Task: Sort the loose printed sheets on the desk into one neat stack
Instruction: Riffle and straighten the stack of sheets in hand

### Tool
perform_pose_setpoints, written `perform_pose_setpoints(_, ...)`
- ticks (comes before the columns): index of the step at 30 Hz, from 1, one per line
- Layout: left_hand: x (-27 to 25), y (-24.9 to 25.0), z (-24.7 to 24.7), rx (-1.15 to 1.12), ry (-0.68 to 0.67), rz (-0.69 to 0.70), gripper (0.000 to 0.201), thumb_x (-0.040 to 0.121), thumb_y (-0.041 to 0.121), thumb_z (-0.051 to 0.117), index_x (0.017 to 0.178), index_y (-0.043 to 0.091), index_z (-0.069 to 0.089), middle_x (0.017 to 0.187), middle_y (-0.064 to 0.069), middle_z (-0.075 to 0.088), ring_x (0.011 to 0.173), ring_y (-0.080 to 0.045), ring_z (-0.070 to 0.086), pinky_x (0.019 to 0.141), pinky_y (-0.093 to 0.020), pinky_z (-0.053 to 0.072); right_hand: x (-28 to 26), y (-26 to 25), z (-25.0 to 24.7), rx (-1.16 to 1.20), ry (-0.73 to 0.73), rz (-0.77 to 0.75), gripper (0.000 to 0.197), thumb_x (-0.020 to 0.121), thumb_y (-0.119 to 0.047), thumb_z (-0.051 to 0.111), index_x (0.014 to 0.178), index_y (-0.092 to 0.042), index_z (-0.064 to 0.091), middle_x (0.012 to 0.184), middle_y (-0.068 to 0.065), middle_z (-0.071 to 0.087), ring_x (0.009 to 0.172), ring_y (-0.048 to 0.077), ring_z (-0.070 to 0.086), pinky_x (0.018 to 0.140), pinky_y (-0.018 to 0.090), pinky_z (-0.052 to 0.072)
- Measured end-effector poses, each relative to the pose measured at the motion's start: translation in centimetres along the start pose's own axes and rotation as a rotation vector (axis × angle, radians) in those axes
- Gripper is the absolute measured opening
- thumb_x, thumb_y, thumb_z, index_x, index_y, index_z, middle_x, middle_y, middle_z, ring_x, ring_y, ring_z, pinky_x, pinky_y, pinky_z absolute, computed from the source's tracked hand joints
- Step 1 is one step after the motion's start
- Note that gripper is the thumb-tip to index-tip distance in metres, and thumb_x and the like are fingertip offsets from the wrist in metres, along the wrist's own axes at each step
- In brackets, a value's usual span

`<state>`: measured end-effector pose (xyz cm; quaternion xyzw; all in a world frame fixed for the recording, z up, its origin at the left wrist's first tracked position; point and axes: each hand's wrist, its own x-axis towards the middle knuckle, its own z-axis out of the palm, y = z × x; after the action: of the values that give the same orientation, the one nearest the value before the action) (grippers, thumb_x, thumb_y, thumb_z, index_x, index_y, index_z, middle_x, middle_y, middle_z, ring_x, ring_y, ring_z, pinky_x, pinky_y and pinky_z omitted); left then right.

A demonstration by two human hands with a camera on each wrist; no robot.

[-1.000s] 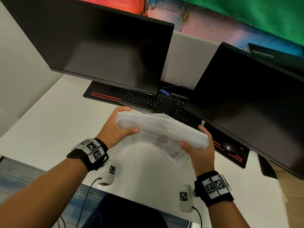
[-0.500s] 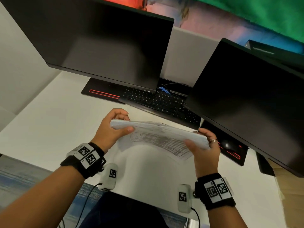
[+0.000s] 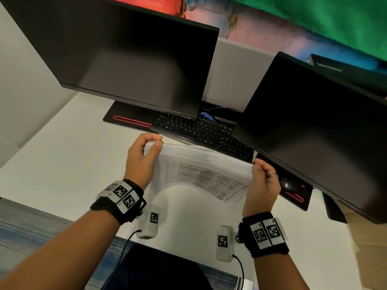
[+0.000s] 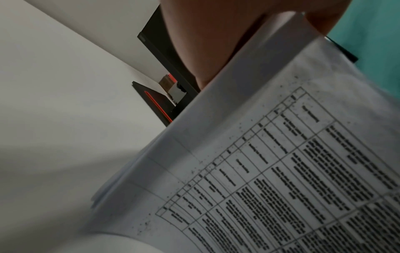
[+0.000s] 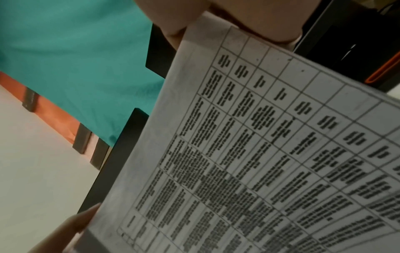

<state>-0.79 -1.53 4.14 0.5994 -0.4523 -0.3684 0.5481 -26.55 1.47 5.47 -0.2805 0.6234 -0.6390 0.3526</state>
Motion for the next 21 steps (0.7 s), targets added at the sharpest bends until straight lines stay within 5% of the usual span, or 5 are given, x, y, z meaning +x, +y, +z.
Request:
perform_pose_setpoints(8, -0.1, 1.3, 0.3, -0.111, 0.030, -0.074, 0.028, 0.097, 0.015, 0.052, 0.085, 0.023, 0.076, 0.090, 0.006, 0.074, 0.087, -0.005, 0.065, 0.075, -0.013, 0.048, 0.4, -0.5, 0.9, -0.037, 0.043, -0.037, 0.024, 0.091, 0.001, 0.054, 0.098, -0.013, 0.073, 0.078, 0.001, 0.076, 0.070, 0.014, 0.065, 0.066, 0.018, 0.053)
perform_pose_setpoints(11, 0.1, 1.5, 0.3, -0.128, 0.047, -0.092, 0.024, 0.097, 0.013, 0.053, 0.094, 0.018, 0.076, 0.094, -0.001, 0.075, 0.088, -0.008, 0.067, 0.077, -0.015, 0.049, 0.2, -0.2, 0.9, -0.022, 0.055, -0.042, 0.029, 0.091, -0.005, 0.055, 0.097, -0.027, 0.074, 0.086, 0.003, 0.078, 0.081, 0.026, 0.064, 0.079, 0.032, 0.053)
perform_pose_setpoints(13, 0.2, 1.6, 0.5, -0.159, 0.046, -0.107, 0.023, 0.097, 0.010, 0.051, 0.103, 0.012, 0.073, 0.091, -0.007, 0.075, 0.083, -0.010, 0.068, 0.073, -0.016, 0.052, 0.0, -0.1, 0.7, 0.002, 0.083, -0.033, 0.031, 0.092, -0.009, 0.052, 0.099, -0.032, 0.072, 0.093, 0.005, 0.077, 0.095, 0.021, 0.066, 0.089, 0.034, 0.050)
perform_pose_setpoints(18, 0.3, 1.0, 0.4, -0.118, 0.053, -0.075, 0.024, 0.099, 0.015, 0.048, 0.105, 0.016, 0.071, 0.096, -0.008, 0.075, 0.090, -0.018, 0.069, 0.082, -0.027, 0.053, -0.2, -0.5, 0.9, -0.004, 0.093, -0.062, 0.028, 0.097, -0.005, 0.048, 0.114, -0.017, 0.067, 0.092, 0.000, 0.075, 0.079, -0.001, 0.061, 0.078, 0.020, 0.047)
perform_pose_setpoints(21, 0.2, 0.7, 0.4, -0.086, 0.029, -0.050, 0.020, 0.100, 0.020, 0.049, 0.108, 0.024, 0.067, 0.102, -0.007, 0.073, 0.093, -0.016, 0.066, 0.081, -0.026, 0.049, -0.2, -0.4, 1.0, -0.033, 0.067, -0.057, 0.024, 0.096, -0.010, 0.053, 0.117, -0.013, 0.066, 0.090, -0.012, 0.073, 0.081, 0.000, 0.062, 0.086, 0.035, 0.054)
